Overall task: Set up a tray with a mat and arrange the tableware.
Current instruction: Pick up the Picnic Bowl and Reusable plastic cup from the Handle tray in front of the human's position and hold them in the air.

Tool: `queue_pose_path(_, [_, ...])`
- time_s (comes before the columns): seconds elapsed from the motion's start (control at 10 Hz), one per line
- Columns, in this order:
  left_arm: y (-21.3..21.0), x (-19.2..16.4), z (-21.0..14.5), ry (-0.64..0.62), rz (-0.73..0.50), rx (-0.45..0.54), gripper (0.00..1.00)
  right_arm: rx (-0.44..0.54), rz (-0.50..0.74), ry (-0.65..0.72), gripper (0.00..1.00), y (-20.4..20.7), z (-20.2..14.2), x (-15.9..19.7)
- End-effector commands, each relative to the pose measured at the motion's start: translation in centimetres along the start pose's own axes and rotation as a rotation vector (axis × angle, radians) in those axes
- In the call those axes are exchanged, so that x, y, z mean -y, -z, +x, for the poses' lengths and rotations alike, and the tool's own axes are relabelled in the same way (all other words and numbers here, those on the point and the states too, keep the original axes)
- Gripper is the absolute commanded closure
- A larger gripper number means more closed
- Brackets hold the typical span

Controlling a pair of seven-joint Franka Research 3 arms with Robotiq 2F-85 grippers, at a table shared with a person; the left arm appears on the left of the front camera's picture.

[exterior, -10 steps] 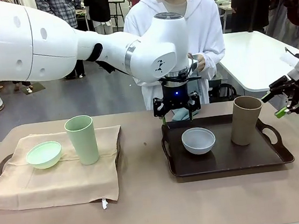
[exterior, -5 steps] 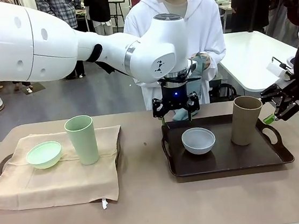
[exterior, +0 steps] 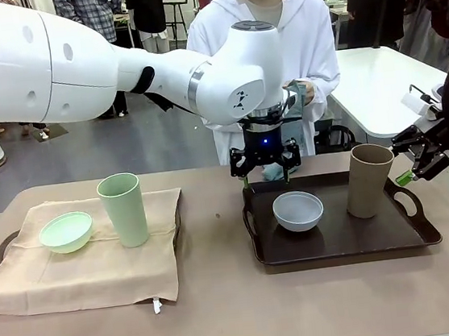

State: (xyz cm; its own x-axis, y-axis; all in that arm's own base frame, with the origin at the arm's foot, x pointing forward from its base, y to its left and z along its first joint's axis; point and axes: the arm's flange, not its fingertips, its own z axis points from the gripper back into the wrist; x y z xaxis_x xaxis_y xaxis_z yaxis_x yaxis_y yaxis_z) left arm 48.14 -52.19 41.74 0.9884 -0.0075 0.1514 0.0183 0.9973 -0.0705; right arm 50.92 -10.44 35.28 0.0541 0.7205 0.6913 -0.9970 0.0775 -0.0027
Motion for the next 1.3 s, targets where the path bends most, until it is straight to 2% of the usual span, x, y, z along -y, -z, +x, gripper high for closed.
queue_pose_path(0.0, [1.1, 0.7, 0.3, -0.022, 0.011, 0.001, 0.00, -0.001, -0.002, 0.012, 0.00, 1.6, -0.7, 0.8])
queue_pose_path(0.6, [4.1, 0.7, 1.2, -0.054, 0.016, -0.038, 0.00, 0.075, -0.030, -0.001, 0.00, 4.2, -1.9, 2.0])
queue_pose_path(1.0, [5.2, 0.7, 1.8, -0.081, 0.045, -0.056, 0.00, 0.129, 0.039, -0.024, 0.00, 5.4, -1.5, 1.6])
queue_pose_path(1.2, [6.0, 0.8, 2.2, -0.089, 0.053, -0.068, 0.00, 0.126, 0.085, -0.032, 0.00, 5.9, -1.3, 1.2])
